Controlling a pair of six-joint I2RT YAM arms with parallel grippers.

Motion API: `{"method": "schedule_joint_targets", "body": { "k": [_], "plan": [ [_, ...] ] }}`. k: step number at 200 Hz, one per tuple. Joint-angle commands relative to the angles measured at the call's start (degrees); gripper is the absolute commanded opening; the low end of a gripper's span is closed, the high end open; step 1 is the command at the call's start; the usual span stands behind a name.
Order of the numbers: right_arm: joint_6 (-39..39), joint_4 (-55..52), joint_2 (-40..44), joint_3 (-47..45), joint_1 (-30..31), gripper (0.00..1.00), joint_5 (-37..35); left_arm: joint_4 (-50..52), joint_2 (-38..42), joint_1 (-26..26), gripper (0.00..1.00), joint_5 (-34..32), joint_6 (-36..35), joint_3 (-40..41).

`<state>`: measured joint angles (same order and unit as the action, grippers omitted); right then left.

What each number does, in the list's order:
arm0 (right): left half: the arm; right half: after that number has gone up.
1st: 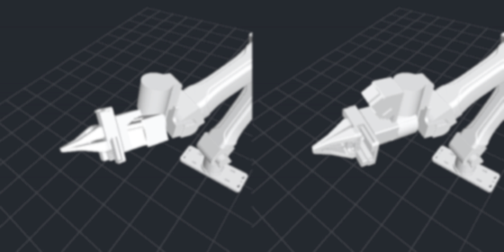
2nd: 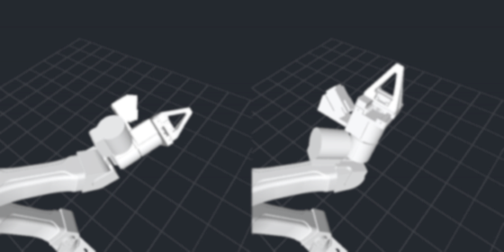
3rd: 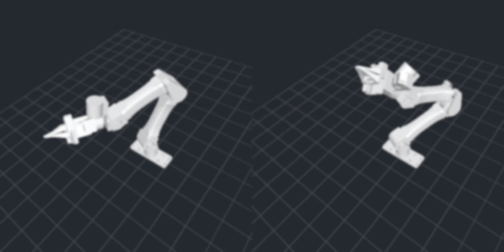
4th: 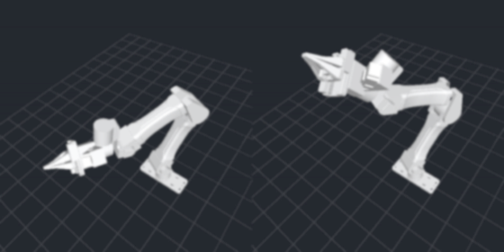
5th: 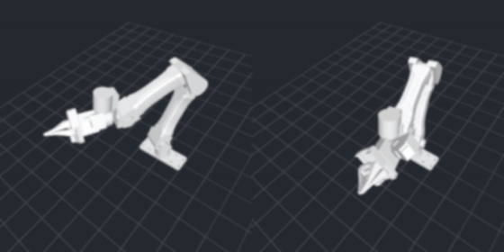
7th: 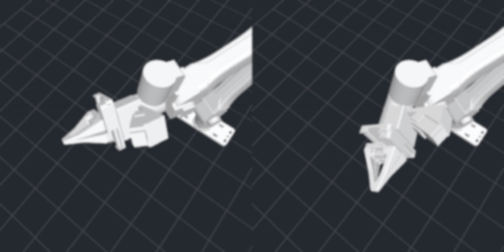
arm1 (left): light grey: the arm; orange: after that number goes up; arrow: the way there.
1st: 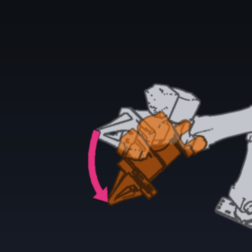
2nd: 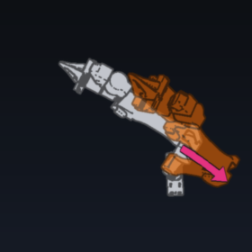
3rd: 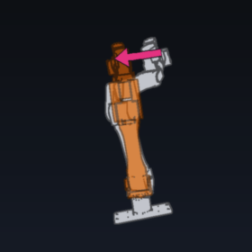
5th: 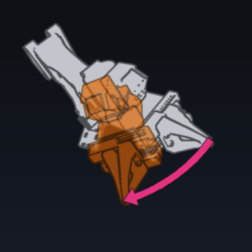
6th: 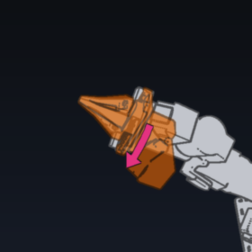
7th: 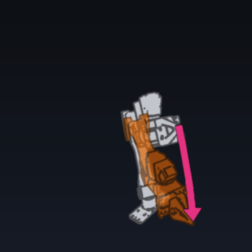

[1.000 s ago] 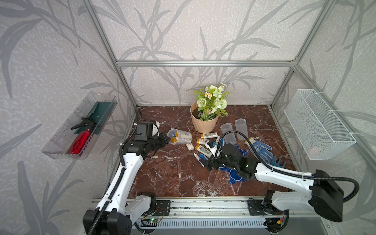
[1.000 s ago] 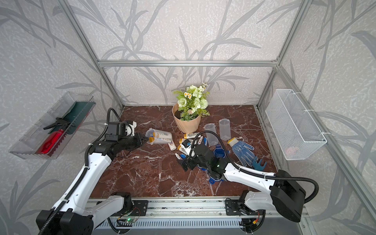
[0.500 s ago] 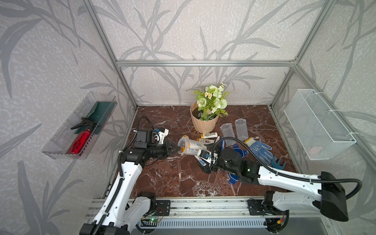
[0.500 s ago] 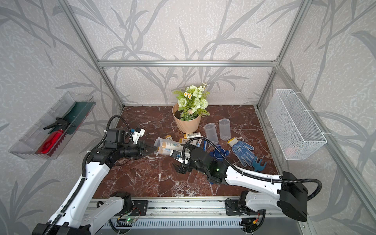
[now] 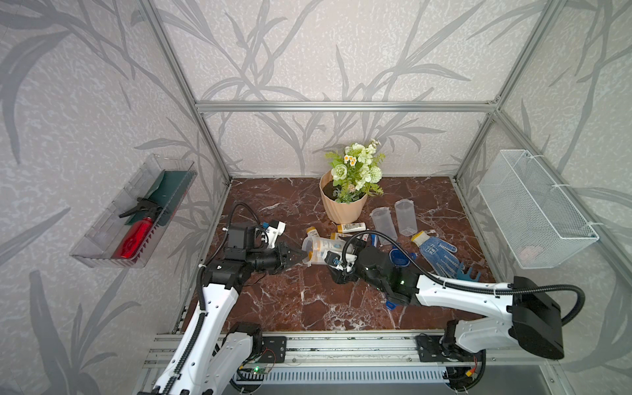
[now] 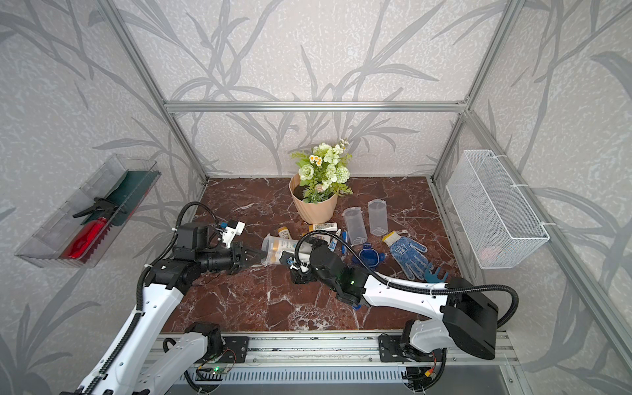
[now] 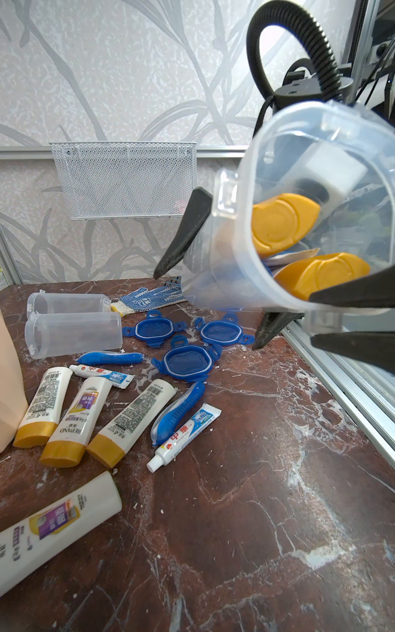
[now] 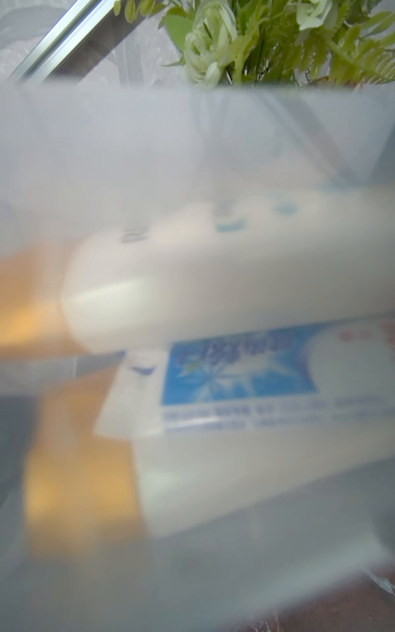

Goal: Take out toiletry kits
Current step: 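Pour the toiletry kits out of the container.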

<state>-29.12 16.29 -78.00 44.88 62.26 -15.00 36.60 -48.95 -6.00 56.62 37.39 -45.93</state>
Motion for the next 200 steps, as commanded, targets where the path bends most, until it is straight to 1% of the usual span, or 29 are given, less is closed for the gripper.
{"method": "schedule_joint_targets", "body": {
  "k": [1,8,21,40,64,71,82,103,114,126,142,164,176,186,200],
  "plan": [
    [0.8,3.4,0.0,2.3,0.3,0.94,-0.9,-4.0,1.1,-0.3,0.00,5.1,1.8,-0.1],
    [1.2,3.5,0.1,2.3,0.3,0.88,-0.7,-4.0,1.1,-0.3,0.00,5.2,1.8,0.0],
    [1.9,3.7,0.5,2.2,0.3,0.74,-0.5,-4.2,1.0,-0.3,0.00,5.1,1.9,0.4],
    [2.4,3.3,0.9,2.1,0.3,0.59,-1.3,-5.2,0.4,-0.2,0.00,5.5,2.3,0.9],
    [3.0,1.1,1.8,2.0,0.3,0.55,-1.4,-6.9,-0.4,-0.2,0.00,5.5,3.0,1.6],
    [3.5,-0.4,2.2,2.1,0.4,0.53,-1.3,-7.0,-0.6,-0.3,0.06,5.3,3.1,1.7],
    [4.8,-3.8,2.9,3.0,0.2,0.49,-0.8,-7.0,-1.0,-0.2,0.21,4.7,2.9,1.8],
    [8.7,-13.8,3.4,6.0,0.2,0.30,-0.6,-7.1,-1.3,-0.2,0.40,2.9,2.3,1.5],
    [11.6,-19.1,3.4,7.6,0.2,0.23,-1.1,-7.1,-1.4,-0.2,0.50,1.2,2.3,0.9],
    [15.0,-24.0,3.3,8.6,0.2,0.20,-1.4,-5.9,-1.6,-0.1,0.59,-1.4,1.6,-0.2],
    [19.0,-29.2,3.6,9.1,0.2,0.18,-1.4,-1.9,-2.0,0.0,0.65,-6.9,-1.1,-2.8],
    [24.4,-38.4,2.7,11.0,0.2,0.18,-1.8,4.1,-1.6,0.0,0.65,-17.6,-5.0,-5.6],
    [27.0,-43.1,1.5,12.0,0.3,0.17,-1.8,5.8,-1.2,0.0,0.65,-22.2,-6.3,-6.2],
    [29.1,-45.9,0.4,12.3,0.2,0.16,-1.8,6.5,-0.6,0.0,0.65,-24.6,-6.8,-6.3],
    [31.2,-48.3,-1.1,12.3,0.2,0.16,-0.5,6.2,0.0,0.0,0.65,-26.3,-6.9,-5.7]
  ]
}}
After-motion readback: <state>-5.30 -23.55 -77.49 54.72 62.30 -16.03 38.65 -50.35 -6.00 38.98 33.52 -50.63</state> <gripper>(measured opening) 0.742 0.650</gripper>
